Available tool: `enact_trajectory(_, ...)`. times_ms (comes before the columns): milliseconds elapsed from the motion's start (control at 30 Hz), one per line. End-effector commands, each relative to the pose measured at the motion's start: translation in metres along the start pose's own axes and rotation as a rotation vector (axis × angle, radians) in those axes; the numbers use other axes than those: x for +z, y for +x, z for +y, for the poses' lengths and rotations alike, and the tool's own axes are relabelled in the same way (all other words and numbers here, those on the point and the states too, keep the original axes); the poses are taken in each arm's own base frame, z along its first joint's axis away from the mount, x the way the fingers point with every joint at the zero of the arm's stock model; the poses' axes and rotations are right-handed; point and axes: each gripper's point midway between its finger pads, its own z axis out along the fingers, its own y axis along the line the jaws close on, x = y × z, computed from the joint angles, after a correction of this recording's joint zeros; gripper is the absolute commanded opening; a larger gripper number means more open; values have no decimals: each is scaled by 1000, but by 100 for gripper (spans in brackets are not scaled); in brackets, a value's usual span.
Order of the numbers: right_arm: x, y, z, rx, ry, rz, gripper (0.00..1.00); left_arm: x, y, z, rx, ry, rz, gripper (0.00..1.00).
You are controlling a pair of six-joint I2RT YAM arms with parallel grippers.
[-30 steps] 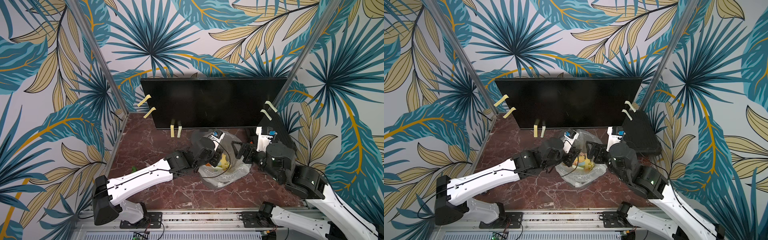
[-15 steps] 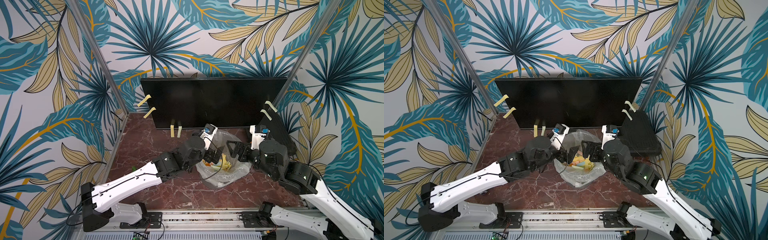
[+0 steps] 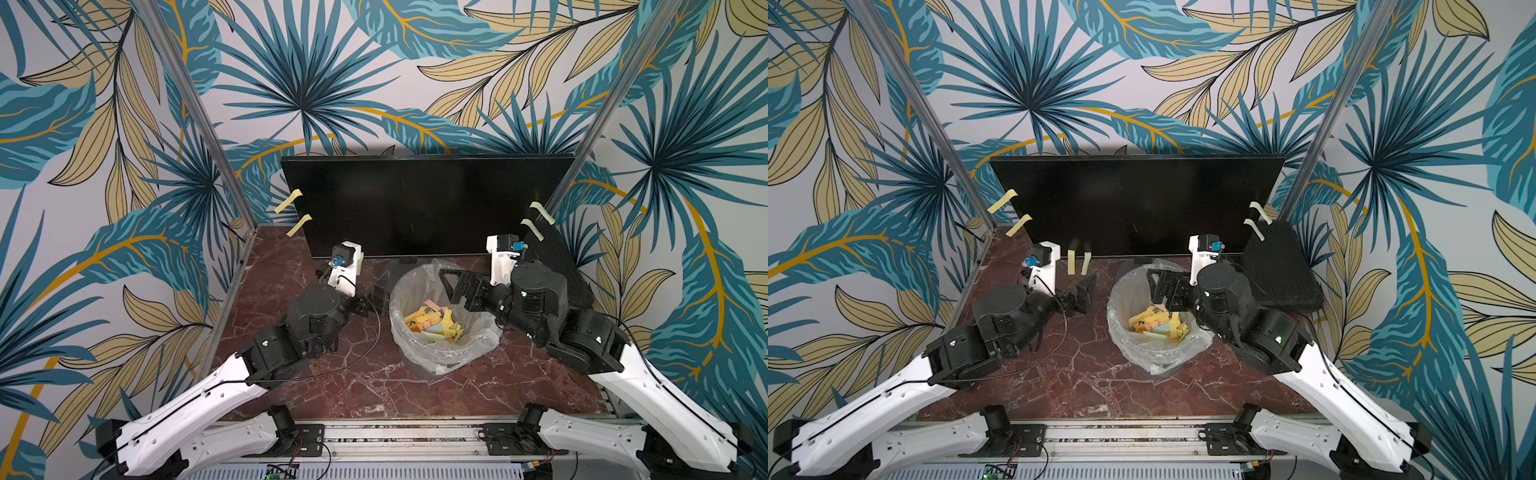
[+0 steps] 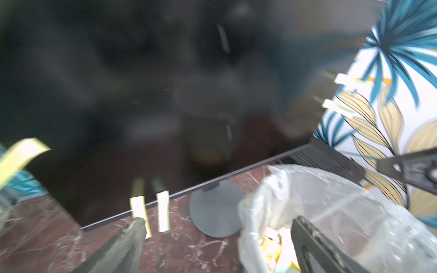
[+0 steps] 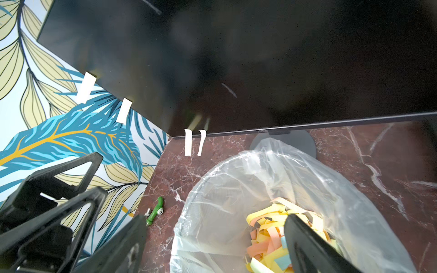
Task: Remove the sticky note from the monitor
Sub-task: Tear off the sticky note from the monitor.
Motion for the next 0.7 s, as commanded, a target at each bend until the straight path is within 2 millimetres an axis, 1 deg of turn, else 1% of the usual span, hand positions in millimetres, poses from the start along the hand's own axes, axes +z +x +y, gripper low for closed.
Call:
enact_trajectory(0, 8, -10, 29, -26, -104, 10, 94, -12, -1, 30, -53, -82, -38, 100)
enact_trajectory(167, 28, -6, 55, -40, -178, 59, 93, -29, 6, 70, -130, -173, -63, 100)
enact_trajectory(300, 42, -2, 73, -44, -234, 99, 93, -37, 20, 96, -199, -242, -76, 100)
enact_trajectory(400, 52, 2, 86, -48, -273, 135, 93, -41, 31, 108, -252, -260, -83, 100)
enact_trajectory(500, 62, 5, 98, -36, -317, 158, 93, -40, 43, 117, -290, -272, -80, 100)
enact_trajectory(667, 77, 15, 118, -9, -382, 196, 92, -37, 52, 132, -328, -281, -87, 100)
